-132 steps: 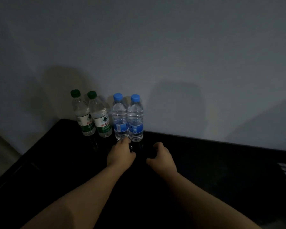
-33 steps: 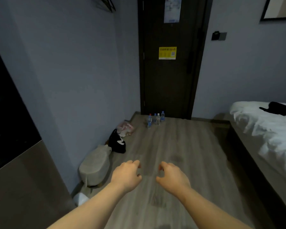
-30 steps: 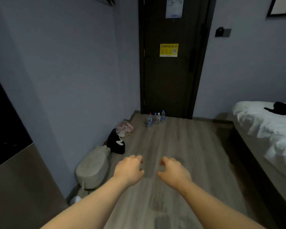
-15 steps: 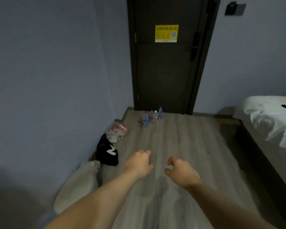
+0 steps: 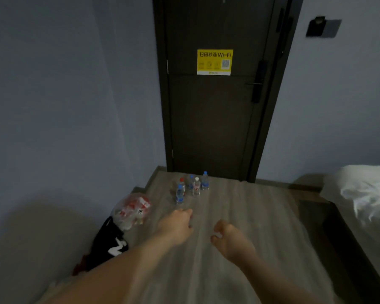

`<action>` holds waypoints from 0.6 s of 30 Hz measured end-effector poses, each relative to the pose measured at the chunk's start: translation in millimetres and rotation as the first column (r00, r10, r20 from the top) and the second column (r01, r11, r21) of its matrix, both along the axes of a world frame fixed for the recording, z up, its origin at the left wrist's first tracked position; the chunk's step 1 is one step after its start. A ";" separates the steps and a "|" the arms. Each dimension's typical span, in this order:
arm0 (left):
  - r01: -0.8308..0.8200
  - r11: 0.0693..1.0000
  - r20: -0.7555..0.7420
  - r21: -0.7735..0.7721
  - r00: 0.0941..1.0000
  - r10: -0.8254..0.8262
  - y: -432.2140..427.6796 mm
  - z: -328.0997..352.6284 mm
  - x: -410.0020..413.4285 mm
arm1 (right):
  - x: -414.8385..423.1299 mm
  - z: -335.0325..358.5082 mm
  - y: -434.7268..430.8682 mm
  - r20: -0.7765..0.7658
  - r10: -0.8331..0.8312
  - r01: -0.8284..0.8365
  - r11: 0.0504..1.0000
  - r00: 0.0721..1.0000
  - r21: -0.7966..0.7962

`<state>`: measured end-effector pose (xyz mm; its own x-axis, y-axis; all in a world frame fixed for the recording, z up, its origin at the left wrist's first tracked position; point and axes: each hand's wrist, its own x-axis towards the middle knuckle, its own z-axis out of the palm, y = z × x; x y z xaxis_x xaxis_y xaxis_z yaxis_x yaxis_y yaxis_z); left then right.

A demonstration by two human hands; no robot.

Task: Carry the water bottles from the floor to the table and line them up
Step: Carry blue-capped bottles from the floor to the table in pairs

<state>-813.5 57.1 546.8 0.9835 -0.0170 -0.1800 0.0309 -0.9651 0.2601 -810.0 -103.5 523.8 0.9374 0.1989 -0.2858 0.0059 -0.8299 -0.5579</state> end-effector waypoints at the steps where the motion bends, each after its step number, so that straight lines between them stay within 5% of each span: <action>1: -0.005 1.000 0.000 -0.010 1.000 0.005 -2.6 -2.1 18.6 | 19.4 0.2 -4.3 -0.004 0.008 -0.008 1.000 1.000 -0.006; 18: -0.099 0.982 -0.039 -0.160 0.995 0.094 21.6 -53.0 353.9 | 356.2 -39.4 21.6 -0.072 0.038 -0.045 0.995 0.997 -0.093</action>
